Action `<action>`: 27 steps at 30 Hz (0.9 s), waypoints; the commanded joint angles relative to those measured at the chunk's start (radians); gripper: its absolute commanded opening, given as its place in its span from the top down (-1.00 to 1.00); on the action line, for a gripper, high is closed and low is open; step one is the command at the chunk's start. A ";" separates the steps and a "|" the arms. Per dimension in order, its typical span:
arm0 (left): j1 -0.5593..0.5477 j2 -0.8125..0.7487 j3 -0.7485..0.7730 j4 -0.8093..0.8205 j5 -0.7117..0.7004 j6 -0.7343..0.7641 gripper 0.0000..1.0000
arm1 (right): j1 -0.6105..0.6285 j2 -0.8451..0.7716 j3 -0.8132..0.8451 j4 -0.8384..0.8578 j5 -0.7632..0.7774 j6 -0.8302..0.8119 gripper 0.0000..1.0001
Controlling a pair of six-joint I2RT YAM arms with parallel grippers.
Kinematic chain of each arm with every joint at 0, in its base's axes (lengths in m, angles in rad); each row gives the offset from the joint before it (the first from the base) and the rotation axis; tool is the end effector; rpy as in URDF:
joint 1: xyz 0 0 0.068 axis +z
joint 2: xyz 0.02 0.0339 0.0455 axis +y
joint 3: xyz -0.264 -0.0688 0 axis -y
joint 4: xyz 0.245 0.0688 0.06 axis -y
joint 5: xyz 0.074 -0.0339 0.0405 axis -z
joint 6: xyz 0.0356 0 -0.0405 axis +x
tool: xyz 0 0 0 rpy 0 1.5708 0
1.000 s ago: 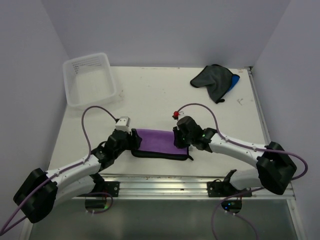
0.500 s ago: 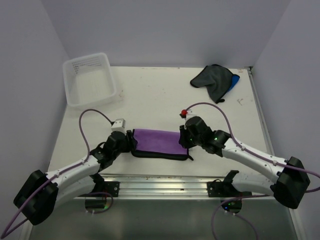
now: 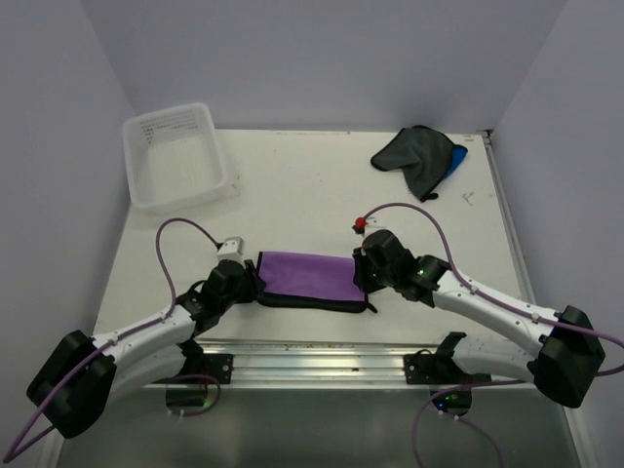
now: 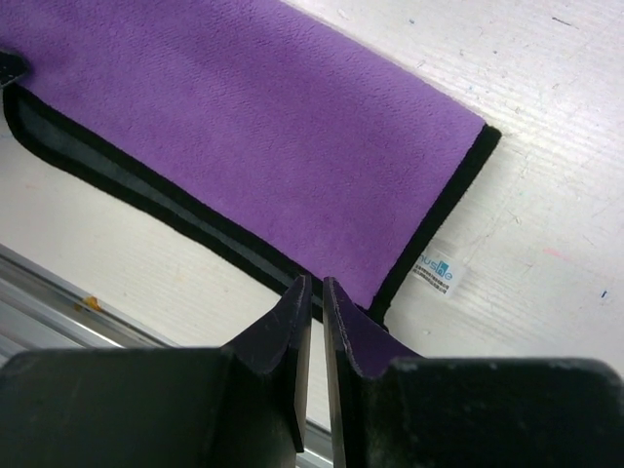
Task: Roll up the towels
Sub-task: Fold the towel
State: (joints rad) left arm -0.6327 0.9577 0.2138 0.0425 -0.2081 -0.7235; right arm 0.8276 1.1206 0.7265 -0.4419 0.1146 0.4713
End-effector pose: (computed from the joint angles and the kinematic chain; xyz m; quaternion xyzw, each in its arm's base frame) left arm 0.1432 -0.0959 0.1374 -0.0846 0.8992 -0.1894 0.3853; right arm 0.1571 0.1649 0.2314 -0.1449 0.9206 0.1743 0.3179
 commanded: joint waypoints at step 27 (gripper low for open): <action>0.005 0.055 0.070 0.017 -0.022 0.056 0.65 | -0.013 -0.048 -0.042 -0.004 0.028 -0.007 0.75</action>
State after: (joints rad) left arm -0.6304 1.0107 0.2386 0.0418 -0.2214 -0.6899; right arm 0.8211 1.0981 0.6945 -0.4450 0.1169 0.4709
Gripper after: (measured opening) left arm 0.185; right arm 0.127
